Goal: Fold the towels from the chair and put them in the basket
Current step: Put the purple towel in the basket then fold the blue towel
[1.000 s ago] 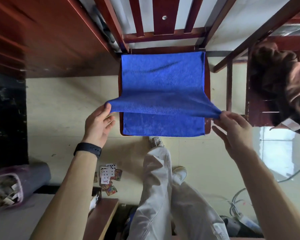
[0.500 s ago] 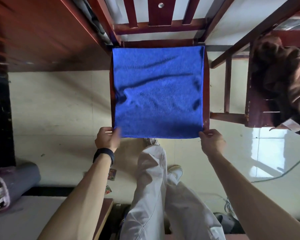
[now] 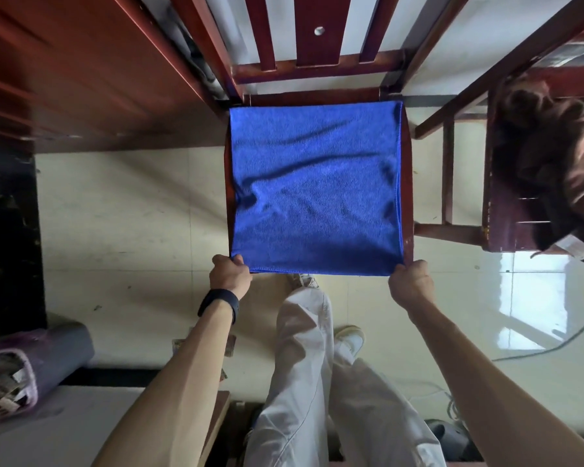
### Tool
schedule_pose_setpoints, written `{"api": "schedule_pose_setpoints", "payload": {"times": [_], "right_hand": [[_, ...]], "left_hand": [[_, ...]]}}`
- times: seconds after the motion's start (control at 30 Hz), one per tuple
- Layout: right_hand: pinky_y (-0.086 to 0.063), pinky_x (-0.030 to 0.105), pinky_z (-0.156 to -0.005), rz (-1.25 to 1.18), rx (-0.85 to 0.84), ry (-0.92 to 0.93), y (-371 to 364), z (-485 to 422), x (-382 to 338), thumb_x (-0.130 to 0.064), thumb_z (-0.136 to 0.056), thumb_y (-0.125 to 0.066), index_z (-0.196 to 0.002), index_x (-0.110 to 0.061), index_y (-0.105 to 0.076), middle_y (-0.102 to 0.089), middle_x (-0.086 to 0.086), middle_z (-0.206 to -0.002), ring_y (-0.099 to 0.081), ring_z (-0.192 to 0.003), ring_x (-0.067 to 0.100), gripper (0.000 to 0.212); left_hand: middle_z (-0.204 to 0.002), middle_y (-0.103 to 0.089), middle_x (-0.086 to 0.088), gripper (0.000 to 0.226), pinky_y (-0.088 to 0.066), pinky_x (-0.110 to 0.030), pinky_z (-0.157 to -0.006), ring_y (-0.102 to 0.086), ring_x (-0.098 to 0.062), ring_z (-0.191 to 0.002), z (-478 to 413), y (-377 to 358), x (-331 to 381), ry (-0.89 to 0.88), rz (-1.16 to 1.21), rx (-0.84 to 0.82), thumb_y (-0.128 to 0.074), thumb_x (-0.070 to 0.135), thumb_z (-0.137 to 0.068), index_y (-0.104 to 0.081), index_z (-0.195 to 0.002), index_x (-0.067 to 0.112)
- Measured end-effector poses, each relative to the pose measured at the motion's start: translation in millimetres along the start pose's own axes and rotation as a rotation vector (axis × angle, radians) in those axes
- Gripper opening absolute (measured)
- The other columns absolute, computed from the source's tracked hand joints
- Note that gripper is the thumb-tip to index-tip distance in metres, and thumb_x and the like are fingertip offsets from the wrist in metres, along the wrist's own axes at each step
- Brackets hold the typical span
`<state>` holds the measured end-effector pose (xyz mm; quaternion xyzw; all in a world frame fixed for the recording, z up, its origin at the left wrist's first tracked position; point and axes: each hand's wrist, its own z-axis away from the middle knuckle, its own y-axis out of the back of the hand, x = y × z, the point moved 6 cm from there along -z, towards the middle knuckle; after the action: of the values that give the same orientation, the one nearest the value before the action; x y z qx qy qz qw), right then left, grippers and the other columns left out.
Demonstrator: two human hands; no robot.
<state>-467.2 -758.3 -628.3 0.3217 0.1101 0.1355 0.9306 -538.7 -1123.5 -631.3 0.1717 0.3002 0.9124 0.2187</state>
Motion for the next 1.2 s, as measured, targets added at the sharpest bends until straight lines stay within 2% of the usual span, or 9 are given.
{"api": "schedule_pose_setpoints", "payload": {"times": [0.1, 0.23, 0.37, 0.53, 0.63, 0.73, 0.9, 1.1, 1.2], "right_hand": [[-0.054, 0.039, -0.068, -0.316, -0.044, -0.031, 10.1, 4.8, 5.1, -0.017, -0.09, -0.047, -0.107, 0.004, -0.053, -0.069, 0.021, -0.095, -0.064, -0.072, 0.026, 0.027], [-0.058, 0.022, -0.06, -0.718, -0.052, -0.007, 54.7, 33.1, -1.4, -0.008, -0.095, -0.059, -0.112, -0.007, -0.053, -0.065, 0.014, -0.082, -0.065, -0.064, 0.018, 0.018], [-0.059, 0.02, -0.06, -0.914, -0.124, 0.116, 113.1, 89.4, -21.5, -0.004, -0.098, -0.056, -0.1, -0.014, -0.058, -0.063, 0.013, -0.081, -0.064, -0.063, 0.015, 0.01], [-0.055, 0.054, -0.093, -0.932, -0.111, 0.339, 193.8, 181.2, -52.9, 0.005, -0.095, -0.048, -0.091, -0.009, -0.066, -0.062, 0.02, -0.084, -0.063, -0.086, 0.041, 0.023], [-0.052, 0.066, -0.089, -0.758, -0.137, 0.444, 219.2, 228.8, -57.7, -0.008, -0.074, -0.067, -0.094, -0.018, -0.069, -0.067, 0.013, -0.082, -0.065, -0.083, 0.038, 0.022], [-0.058, 0.048, -0.084, -0.342, 0.011, 0.616, 245.2, 257.6, -54.9, -0.024, -0.066, -0.076, -0.104, -0.029, -0.07, -0.076, -0.002, -0.09, -0.073, -0.084, 0.028, 0.038], [-0.054, 0.037, -0.062, 0.323, 0.49, 1.091, 267.0, 284.3, -55.1, -0.016, -0.086, -0.073, -0.095, -0.017, -0.075, -0.063, 0.006, -0.09, -0.064, -0.081, 0.032, 0.009], [-0.053, 0.037, -0.046, 0.497, 0.482, 1.299, 256.8, 268.1, -52.2, -0.006, -0.071, -0.086, -0.087, -0.016, -0.074, -0.061, 0.004, -0.085, -0.06, -0.074, 0.029, 0.023], [-0.05, 0.033, -0.043, 0.527, 0.459, 1.303, 260.2, 262.1, -69.6, -0.012, -0.071, -0.089, -0.081, -0.013, -0.074, -0.059, 0.004, -0.067, -0.06, -0.061, 0.03, 0.018]], "left_hand": [[-0.088, -0.069, -0.009, 0.017, -0.06, -0.042, -0.079, -0.069, -0.02, -0.064, 9.2, 14.5, -5.1, 0.03, 0.348, -0.08, -0.06, 0.023, -0.097, -0.055, -0.096, 0.006], [-0.081, -0.063, -0.006, 0.033, -0.06, -0.03, -0.072, -0.061, -0.018, -0.067, 43.4, 58.2, -1.6, 0.058, 0.632, -0.235, -0.076, 0.017, -0.084, -0.053, -0.106, 0.01], [-0.072, -0.059, -0.002, 0.024, -0.055, -0.033, -0.086, -0.056, -0.016, -0.065, 105.1, 115.9, 18.0, 0.002, 0.718, -0.369, -0.074, 0.014, -0.086, -0.054, -0.098, 0.018], [-0.056, -0.06, 0.006, 0.009, -0.052, -0.027, -0.073, -0.046, -0.008, -0.048, 186.7, 199.6, 56.5, -0.174, 0.669, -0.298, -0.07, 0.018, -0.089, -0.062, -0.088, 0.021], [-0.06, -0.067, 0.009, 0.012, -0.048, -0.024, -0.067, -0.044, -0.005, -0.043, 224.1, 234.0, 71.7, -0.296, 0.588, -0.27, -0.073, 0.021, -0.087, -0.07, -0.097, 0.016], [-0.082, -0.072, 0.003, 0.014, -0.048, -0.022, -0.073, -0.056, -0.009, -0.064, 253.0, 258.0, 80.5, -0.466, 0.488, -0.303, -0.078, 0.022, -0.082, -0.075, -0.095, 0.016], [-0.073, -0.073, 0.007, 0.017, -0.044, -0.018, -0.063, -0.064, -0.009, -0.068, 275.0, 271.3, 87.6, -0.805, -0.285, -0.041, -0.085, 0.034, -0.071, -0.074, -0.082, 0.029], [-0.092, -0.057, 0.014, 0.012, -0.047, -0.03, -0.064, -0.054, -0.014, -0.079, 272.0, 262.3, 102.7, -1.141, -0.629, 0.279, -0.076, 0.037, -0.081, -0.071, -0.083, 0.026], [-0.07, -0.064, 0.006, 0.015, -0.046, -0.031, -0.053, -0.06, -0.023, -0.065, 266.5, 249.8, 112.5, -1.332, -0.907, 0.427, -0.087, 0.027, -0.07, -0.073, -0.075, 0.024]]}}
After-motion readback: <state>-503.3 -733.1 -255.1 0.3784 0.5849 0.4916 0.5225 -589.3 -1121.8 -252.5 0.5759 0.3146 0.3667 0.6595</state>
